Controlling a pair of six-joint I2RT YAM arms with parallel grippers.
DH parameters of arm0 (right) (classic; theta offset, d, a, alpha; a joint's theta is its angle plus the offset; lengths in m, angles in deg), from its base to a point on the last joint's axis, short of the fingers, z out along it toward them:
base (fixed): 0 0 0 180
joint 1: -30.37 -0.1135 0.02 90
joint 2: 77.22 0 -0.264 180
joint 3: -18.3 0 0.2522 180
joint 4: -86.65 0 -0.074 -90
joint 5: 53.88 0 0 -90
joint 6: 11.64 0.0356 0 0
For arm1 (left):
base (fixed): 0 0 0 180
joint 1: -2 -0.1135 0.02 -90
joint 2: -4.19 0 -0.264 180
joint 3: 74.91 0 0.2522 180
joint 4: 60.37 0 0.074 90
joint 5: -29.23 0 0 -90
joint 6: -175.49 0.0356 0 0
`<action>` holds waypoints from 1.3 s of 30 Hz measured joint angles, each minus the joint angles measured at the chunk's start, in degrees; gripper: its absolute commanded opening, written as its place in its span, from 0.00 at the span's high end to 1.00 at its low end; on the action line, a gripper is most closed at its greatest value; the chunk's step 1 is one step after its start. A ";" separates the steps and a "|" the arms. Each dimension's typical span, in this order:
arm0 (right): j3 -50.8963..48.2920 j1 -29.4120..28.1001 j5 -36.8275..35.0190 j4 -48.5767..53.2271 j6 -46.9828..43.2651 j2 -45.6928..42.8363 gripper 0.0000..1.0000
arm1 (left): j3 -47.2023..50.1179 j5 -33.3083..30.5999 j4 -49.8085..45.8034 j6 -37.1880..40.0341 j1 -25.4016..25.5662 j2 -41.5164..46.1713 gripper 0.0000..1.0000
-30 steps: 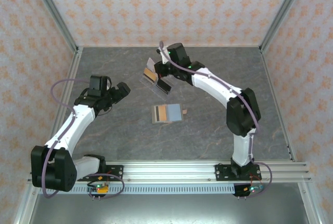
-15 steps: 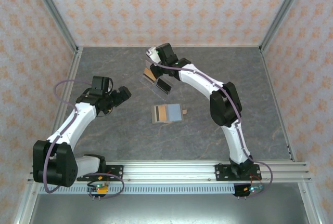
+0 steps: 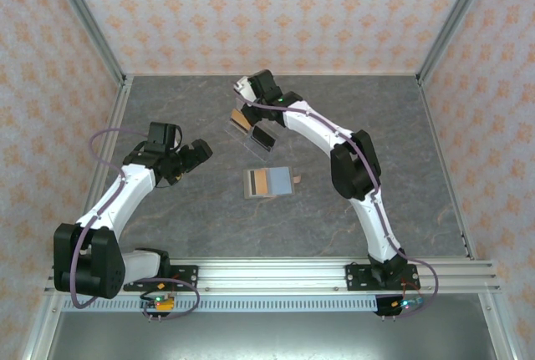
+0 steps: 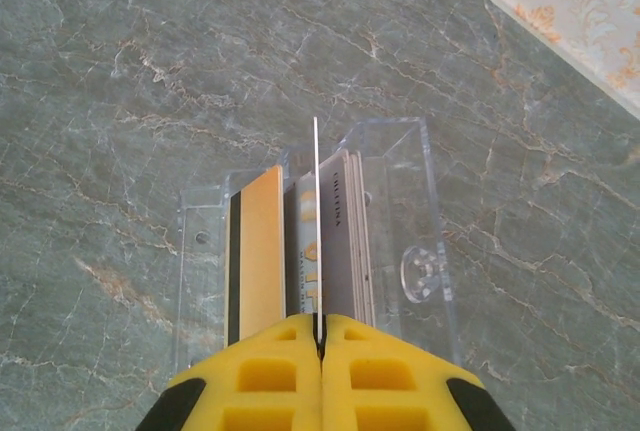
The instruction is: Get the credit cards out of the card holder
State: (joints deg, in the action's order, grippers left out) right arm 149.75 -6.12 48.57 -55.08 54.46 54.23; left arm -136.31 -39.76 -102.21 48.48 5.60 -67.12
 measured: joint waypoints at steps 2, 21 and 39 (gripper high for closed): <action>0.72 0.07 -0.07 0.02 -0.02 0.35 0.95 | 0.00 0.11 0.00 0.00 0.00 0.00 0.00; 5.53 0.44 -0.68 2.51 1.18 3.41 0.68 | 0.00 2.40 0.04 0.04 0.00 0.00 0.00; -9.33 0.15 -2.19 9.46 24.22 -16.39 0.42 | 0.00 4.48 0.11 0.02 0.00 -0.24 0.00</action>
State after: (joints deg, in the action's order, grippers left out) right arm 140.41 -5.96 46.38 -45.61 78.67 37.84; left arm -136.31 -35.28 -102.10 48.50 5.60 -67.36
